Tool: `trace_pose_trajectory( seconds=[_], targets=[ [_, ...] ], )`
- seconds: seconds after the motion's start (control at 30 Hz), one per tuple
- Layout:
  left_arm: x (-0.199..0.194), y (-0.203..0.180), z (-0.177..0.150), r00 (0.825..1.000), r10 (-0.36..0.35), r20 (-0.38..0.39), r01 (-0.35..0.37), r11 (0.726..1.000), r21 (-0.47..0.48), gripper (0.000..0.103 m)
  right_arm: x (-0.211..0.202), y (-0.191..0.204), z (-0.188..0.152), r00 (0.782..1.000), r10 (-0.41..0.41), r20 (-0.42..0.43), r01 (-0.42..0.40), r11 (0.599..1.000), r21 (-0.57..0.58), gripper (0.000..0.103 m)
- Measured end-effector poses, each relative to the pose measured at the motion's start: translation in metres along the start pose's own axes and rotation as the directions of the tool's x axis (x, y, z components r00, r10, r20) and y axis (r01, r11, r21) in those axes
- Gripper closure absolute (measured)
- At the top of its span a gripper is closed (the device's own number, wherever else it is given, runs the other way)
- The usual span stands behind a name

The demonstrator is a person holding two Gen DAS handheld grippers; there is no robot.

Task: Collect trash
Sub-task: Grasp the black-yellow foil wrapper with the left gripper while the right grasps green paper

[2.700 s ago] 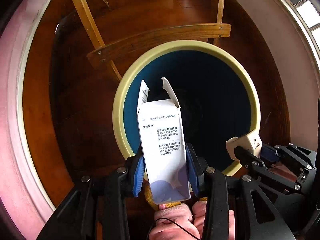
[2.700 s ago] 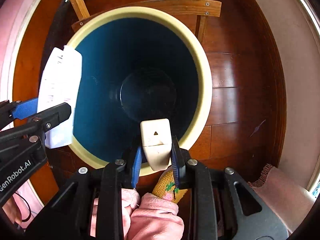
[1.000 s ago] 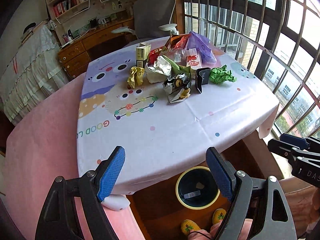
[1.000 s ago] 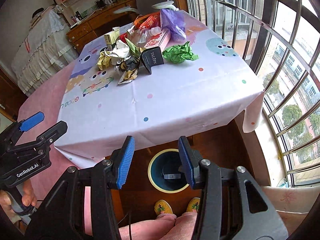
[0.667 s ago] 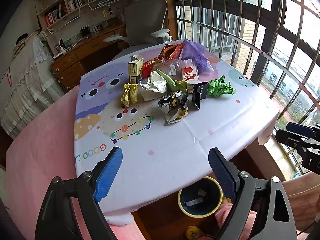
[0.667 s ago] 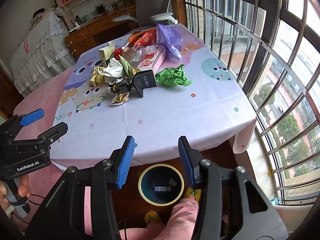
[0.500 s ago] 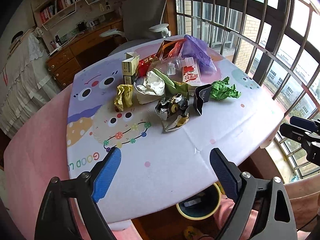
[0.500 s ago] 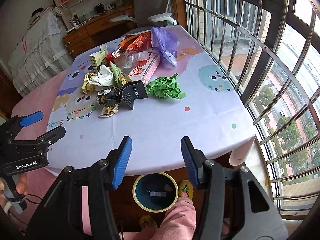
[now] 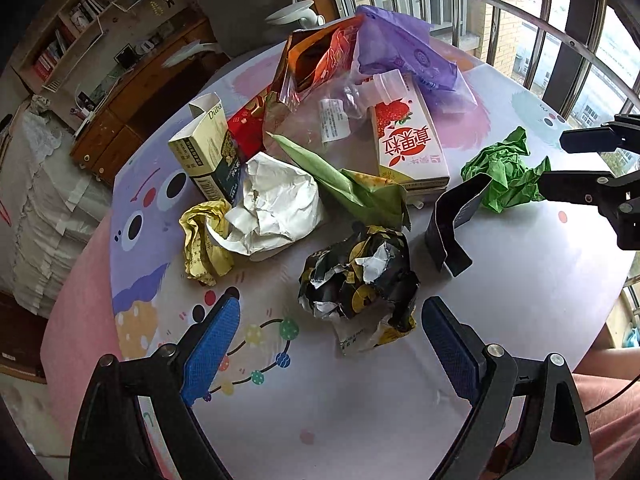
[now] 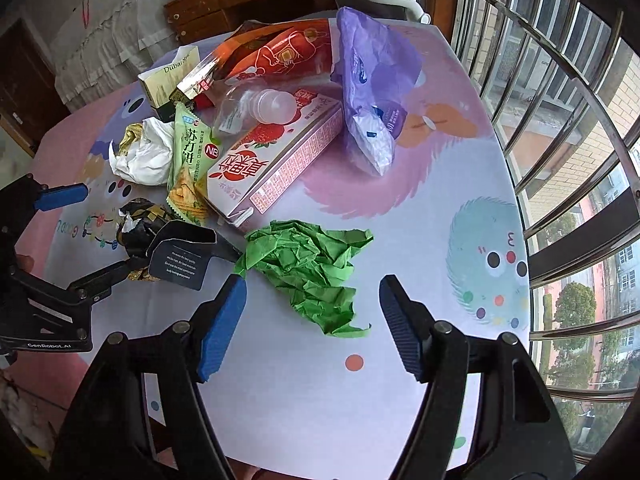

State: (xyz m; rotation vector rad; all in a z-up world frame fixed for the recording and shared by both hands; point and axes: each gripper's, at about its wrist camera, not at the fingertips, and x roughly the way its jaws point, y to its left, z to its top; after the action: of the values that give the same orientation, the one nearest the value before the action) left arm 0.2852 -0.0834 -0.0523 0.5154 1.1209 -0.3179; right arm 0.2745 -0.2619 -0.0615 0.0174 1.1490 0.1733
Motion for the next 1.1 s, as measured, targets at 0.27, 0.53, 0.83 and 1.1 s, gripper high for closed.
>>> trace_pose_trajectory(
  seconds=[0.27, 0.53, 0.83, 1.1],
  targets=[
    [0.053, 0.014, 0.021, 0.988, -0.066, -0.140, 0.051, 0.993, -0.110, 0.010, 0.061, -0.014, 0.027, 0.990, 0.086, -0.113, -0.090, 0.995, -0.031, 0.037],
    [0.079, 0.028, 0.045, 0.981, -0.107, -0.160, 0.072, 0.975, -0.211, 0.018, 0.075, -0.028, 0.047, 0.983, 0.149, -0.110, -0.154, 0.987, -0.041, 0.057],
    [0.074, 0.021, 0.052, 0.984, -0.064, -0.166, 0.020, 0.967, -0.254, 0.040, 0.067, -0.048, 0.042, 0.981, 0.177, -0.081, -0.178, 0.984, -0.013, 0.063],
    [0.046, 0.026, 0.030, 0.988, -0.090, -0.127, 0.038, 0.929, -0.368, 0.041, 0.042, -0.042, 0.023, 0.986, 0.166, -0.028, -0.166, 0.986, 0.027, 0.063]
  ],
)
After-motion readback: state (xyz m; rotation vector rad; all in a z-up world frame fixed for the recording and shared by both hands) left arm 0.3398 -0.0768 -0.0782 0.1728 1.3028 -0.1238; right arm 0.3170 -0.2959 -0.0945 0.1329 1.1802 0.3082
